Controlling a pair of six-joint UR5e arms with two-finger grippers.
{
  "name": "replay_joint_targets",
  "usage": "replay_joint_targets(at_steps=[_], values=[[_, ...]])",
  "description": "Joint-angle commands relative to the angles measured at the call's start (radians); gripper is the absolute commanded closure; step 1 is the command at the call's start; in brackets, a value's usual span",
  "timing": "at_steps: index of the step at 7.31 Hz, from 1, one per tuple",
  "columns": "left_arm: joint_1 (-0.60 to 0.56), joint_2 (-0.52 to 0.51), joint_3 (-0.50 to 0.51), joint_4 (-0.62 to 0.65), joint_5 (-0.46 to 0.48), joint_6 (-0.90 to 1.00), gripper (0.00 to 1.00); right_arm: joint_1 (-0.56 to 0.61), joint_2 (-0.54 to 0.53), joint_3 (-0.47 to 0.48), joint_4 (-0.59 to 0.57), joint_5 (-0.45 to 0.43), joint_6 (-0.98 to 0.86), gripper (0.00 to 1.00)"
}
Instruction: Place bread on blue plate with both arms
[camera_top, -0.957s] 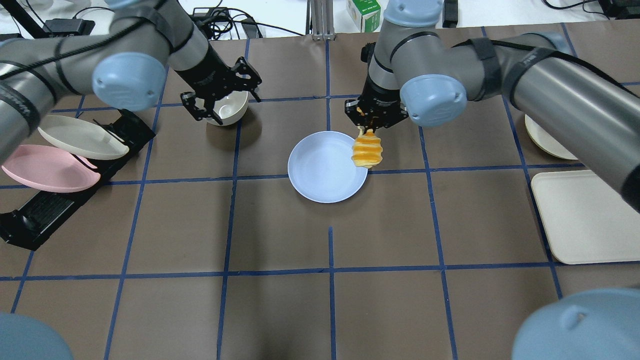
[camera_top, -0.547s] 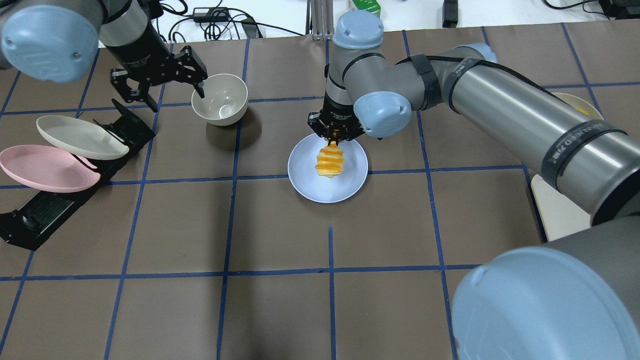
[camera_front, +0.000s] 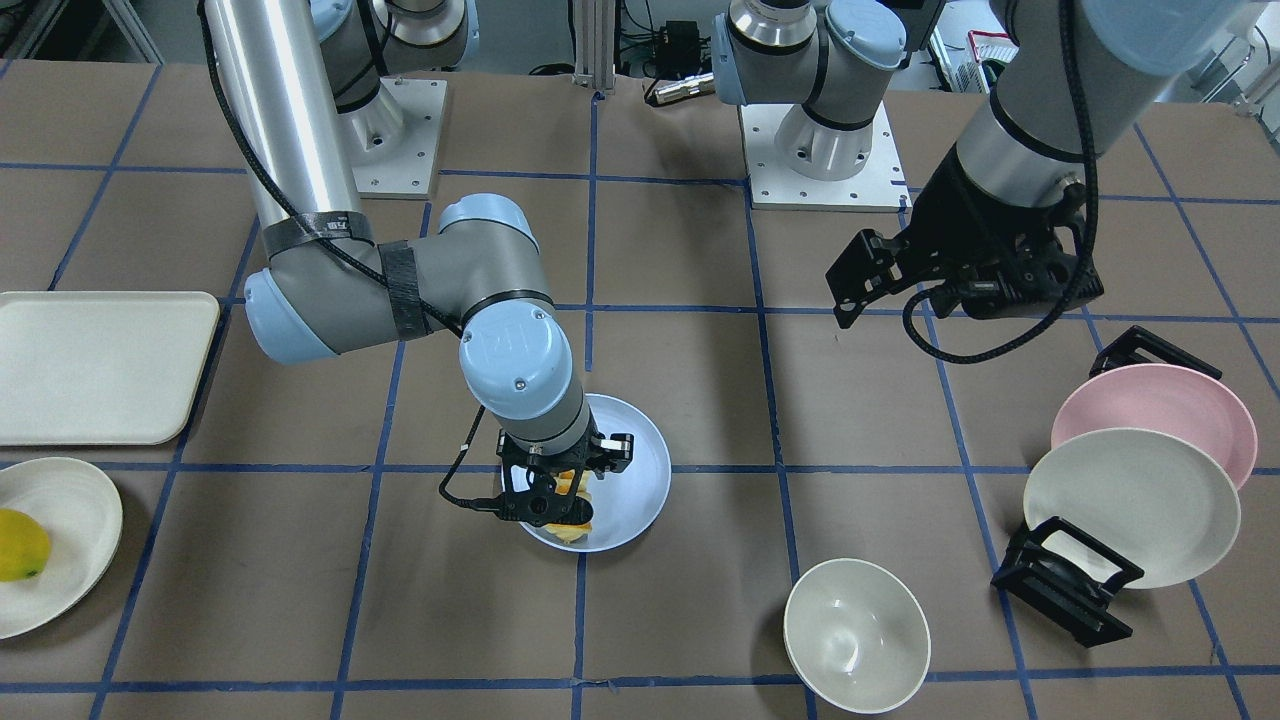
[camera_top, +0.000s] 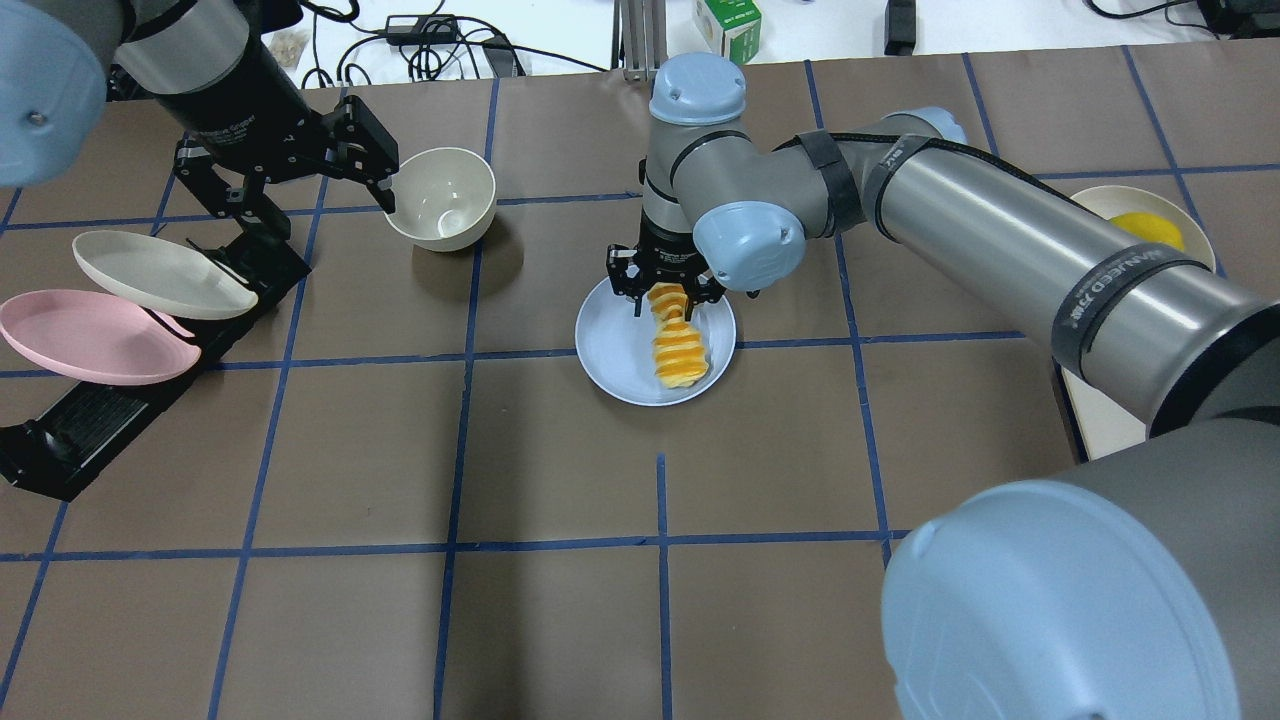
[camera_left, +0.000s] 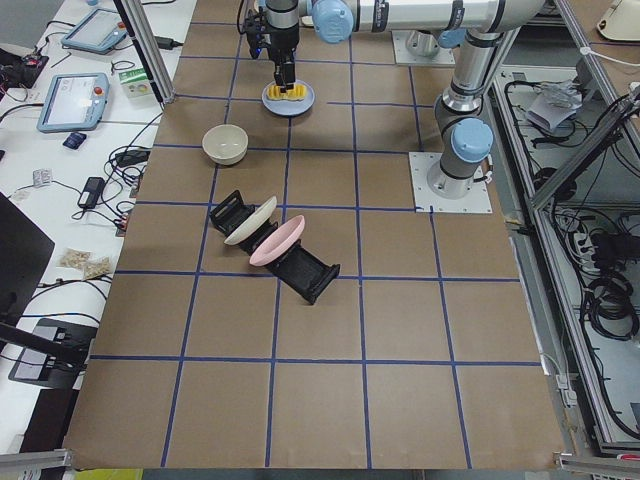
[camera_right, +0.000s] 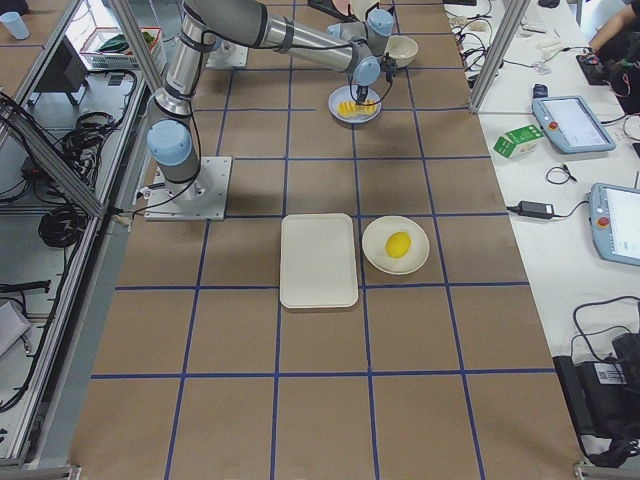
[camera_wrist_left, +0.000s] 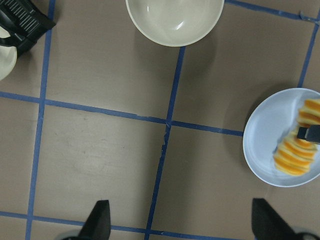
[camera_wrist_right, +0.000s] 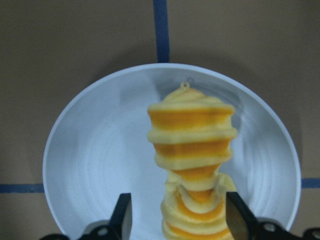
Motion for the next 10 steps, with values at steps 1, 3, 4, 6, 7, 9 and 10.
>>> replay_joint_targets(at_steps=[1,3,4,6,7,9,10], values=[[-0.005,0.030,-0.066,-0.004,0.058,0.008,0.00,-0.034,-0.038,-0.072,0.078,-0.006,-0.077,0.05],[-0.005,0.070,-0.117,-0.003,0.076,0.049,0.00,-0.103,-0.085,-0.231,0.324,-0.026,-0.233,0.04],[-0.007,0.087,-0.117,-0.004,0.076,0.107,0.00,-0.137,-0.127,-0.284,0.427,-0.044,-0.320,0.02],[-0.005,0.102,-0.115,-0.001,0.064,0.153,0.00,-0.209,-0.283,-0.284,0.552,-0.148,-0.408,0.01],[-0.005,0.104,-0.109,-0.001,0.062,0.153,0.00,-0.226,-0.358,-0.265,0.598,-0.142,-0.410,0.00],[-0.003,0.108,-0.109,0.000,0.061,0.147,0.00,-0.239,-0.440,-0.164,0.579,-0.150,-0.412,0.00],[-0.003,0.111,-0.112,-0.001,0.062,0.144,0.00,-0.243,-0.466,-0.106,0.542,-0.151,-0.412,0.00]])
